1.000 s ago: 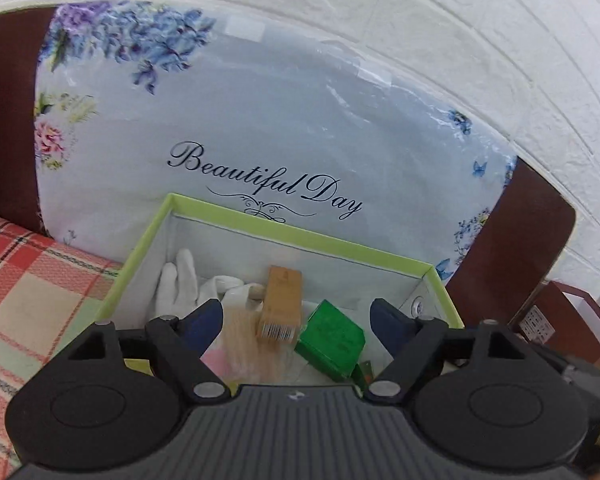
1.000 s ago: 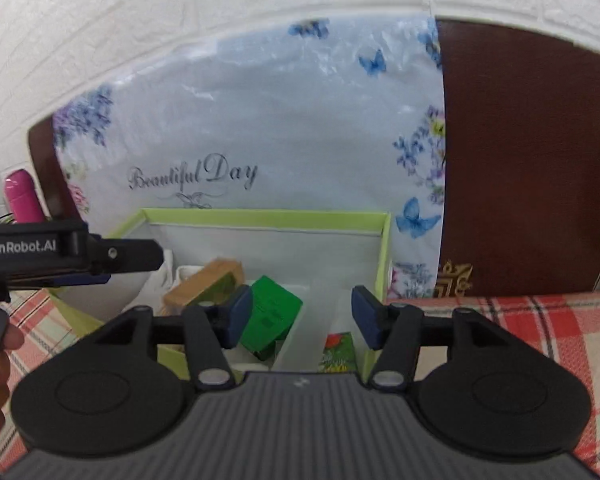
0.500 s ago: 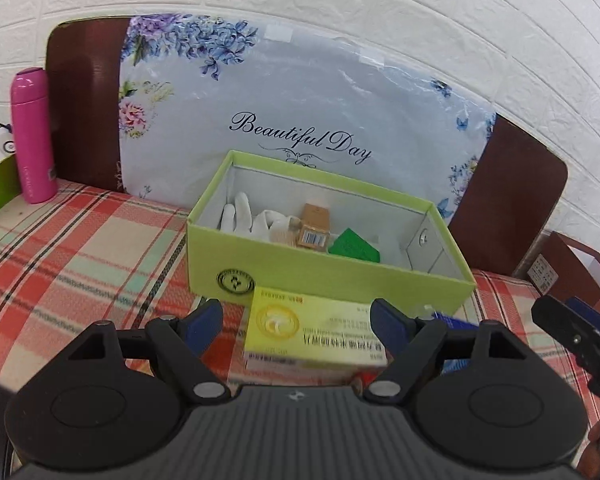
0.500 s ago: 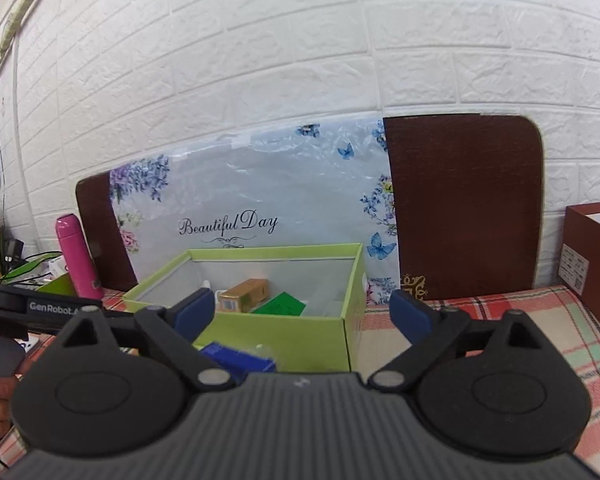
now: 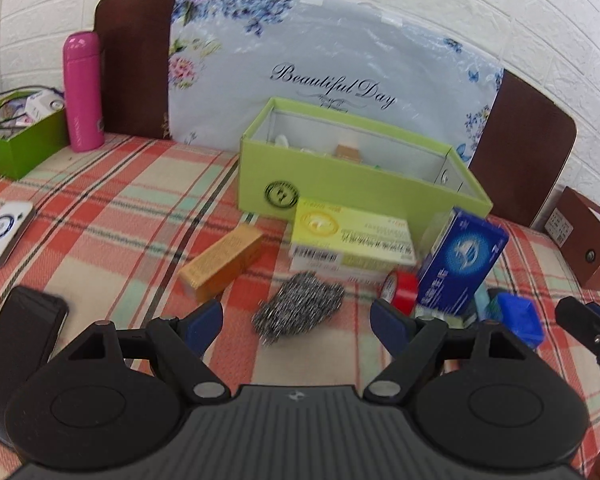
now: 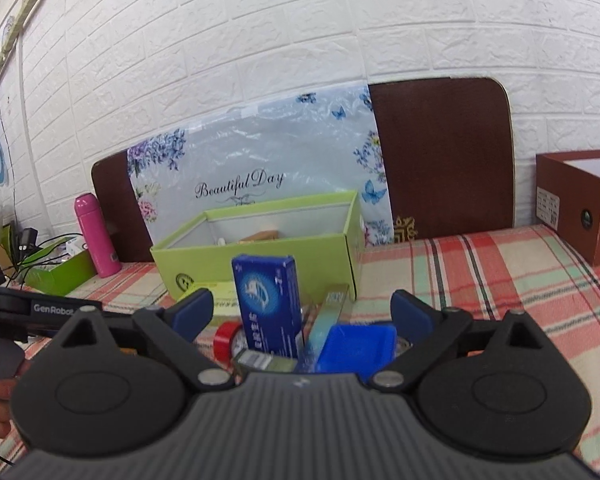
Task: Organize objects
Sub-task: 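Grasp the second gold box with the left tool while the right tool grasps the steel wool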
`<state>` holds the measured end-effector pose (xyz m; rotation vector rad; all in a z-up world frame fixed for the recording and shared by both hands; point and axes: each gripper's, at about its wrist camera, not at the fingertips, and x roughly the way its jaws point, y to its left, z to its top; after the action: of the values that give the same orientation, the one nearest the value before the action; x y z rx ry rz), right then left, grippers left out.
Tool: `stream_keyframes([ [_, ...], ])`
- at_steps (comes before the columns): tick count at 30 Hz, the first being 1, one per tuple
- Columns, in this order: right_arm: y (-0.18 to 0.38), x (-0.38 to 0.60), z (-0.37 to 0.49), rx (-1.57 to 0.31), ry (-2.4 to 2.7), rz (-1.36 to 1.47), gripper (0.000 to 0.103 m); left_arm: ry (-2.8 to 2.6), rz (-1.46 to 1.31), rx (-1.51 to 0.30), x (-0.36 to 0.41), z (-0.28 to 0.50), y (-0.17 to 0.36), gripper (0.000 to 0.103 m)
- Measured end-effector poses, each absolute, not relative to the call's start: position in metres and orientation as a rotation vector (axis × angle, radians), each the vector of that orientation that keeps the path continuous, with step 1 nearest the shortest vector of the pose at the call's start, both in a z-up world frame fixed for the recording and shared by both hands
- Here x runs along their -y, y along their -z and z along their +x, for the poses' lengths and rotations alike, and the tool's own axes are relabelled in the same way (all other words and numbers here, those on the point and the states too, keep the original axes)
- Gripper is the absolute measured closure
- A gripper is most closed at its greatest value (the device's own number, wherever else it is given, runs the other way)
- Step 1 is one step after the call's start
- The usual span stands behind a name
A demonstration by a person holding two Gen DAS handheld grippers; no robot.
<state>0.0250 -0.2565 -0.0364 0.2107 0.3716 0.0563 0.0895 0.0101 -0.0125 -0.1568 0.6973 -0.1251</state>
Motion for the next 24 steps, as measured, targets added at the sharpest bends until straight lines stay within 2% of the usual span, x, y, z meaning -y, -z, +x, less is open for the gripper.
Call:
stream_keyframes([
  [7,0.066,0.256,0.011,-0.470,-0.049,0.244,0.006,0.062,-0.194,-0.755,-0.045,0.080,0.040,0.019],
  [14,0.078,0.247,0.011,-0.523,-0.069,0.241,0.006,0.046,-0.187,-0.694,-0.065,0.102,0.034,0.019],
  [17,0.077,0.245,0.011,-0.527,-0.082,0.245,0.007,0.062,-0.167,-0.686,-0.068,0.124,0.033,0.028],
  [21,0.077,0.233,0.014,-0.552,-0.152,0.251,0.011,0.137,-0.111,-0.703,-0.058,0.154,0.041,0.031],
  [23,0.078,0.221,0.018,-0.566,-0.182,0.229,0.011,0.158,-0.082,-0.726,-0.052,0.168,0.049,0.040],
  [24,0.078,0.215,0.021,-0.573,-0.194,0.218,0.012,0.163,-0.085,-0.745,-0.052,0.174,0.054,0.054],
])
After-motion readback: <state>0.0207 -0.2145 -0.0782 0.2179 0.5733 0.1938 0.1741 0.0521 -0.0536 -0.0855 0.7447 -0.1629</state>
